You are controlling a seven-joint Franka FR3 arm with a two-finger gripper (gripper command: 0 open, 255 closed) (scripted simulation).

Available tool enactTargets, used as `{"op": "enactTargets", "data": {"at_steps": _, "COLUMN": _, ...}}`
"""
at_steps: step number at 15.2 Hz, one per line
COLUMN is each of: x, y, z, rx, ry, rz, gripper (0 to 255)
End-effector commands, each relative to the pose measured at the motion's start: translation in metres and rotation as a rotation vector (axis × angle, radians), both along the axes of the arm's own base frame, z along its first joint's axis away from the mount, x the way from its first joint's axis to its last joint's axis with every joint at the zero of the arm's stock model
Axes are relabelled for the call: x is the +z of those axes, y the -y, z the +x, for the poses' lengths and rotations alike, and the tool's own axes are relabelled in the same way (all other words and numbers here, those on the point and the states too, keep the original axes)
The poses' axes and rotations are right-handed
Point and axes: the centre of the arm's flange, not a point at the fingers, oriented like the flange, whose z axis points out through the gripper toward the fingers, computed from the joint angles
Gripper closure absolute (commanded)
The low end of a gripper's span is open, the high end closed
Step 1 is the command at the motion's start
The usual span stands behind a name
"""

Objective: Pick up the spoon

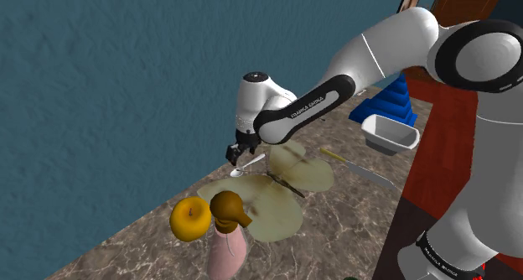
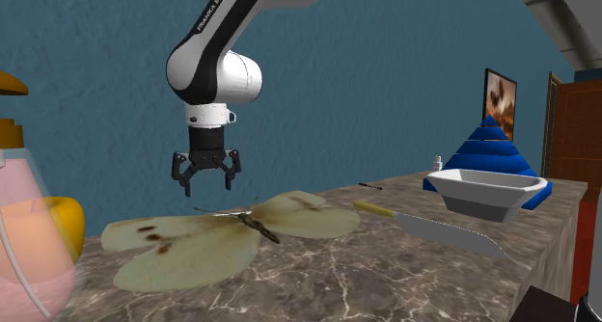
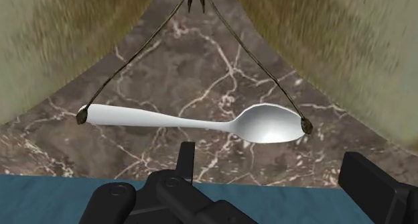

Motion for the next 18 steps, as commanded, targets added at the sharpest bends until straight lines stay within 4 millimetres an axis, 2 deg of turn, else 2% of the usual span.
{"op": "enactTargets", "data": {"at_steps": 1, "x": -0.016, "y": -0.014, "z": 0.015, "rx": 0.003, "ry": 0.008, "rz": -0.001, "gripper": 0}}
{"op": "enactTargets", "data": {"at_steps": 3, "x": -0.029, "y": -0.025, "z": 0.027, "rx": 0.006, "ry": 0.013, "rz": -0.001, "gripper": 0}}
{"op": "enactTargets", "data": {"at_steps": 10, "x": -0.066, "y": -0.025, "z": 0.027, "rx": 0.006, "ry": 0.013, "rz": -0.001, "gripper": 0}}
{"op": "enactTargets", "data": {"at_steps": 12, "x": -0.069, "y": -0.025, "z": 0.027, "rx": 0.006, "ry": 0.013, "rz": -0.001, "gripper": 0}}
{"op": "enactTargets", "data": {"at_steps": 13, "x": -0.068, "y": -0.025, "z": 0.027, "rx": 0.006, "ry": 0.013, "rz": -0.001, "gripper": 255}}
{"op": "enactTargets", "data": {"at_steps": 18, "x": -0.068, "y": -0.024, "z": 0.027, "rx": 0.006, "ry": 0.013, "rz": -0.002, "gripper": 255}}
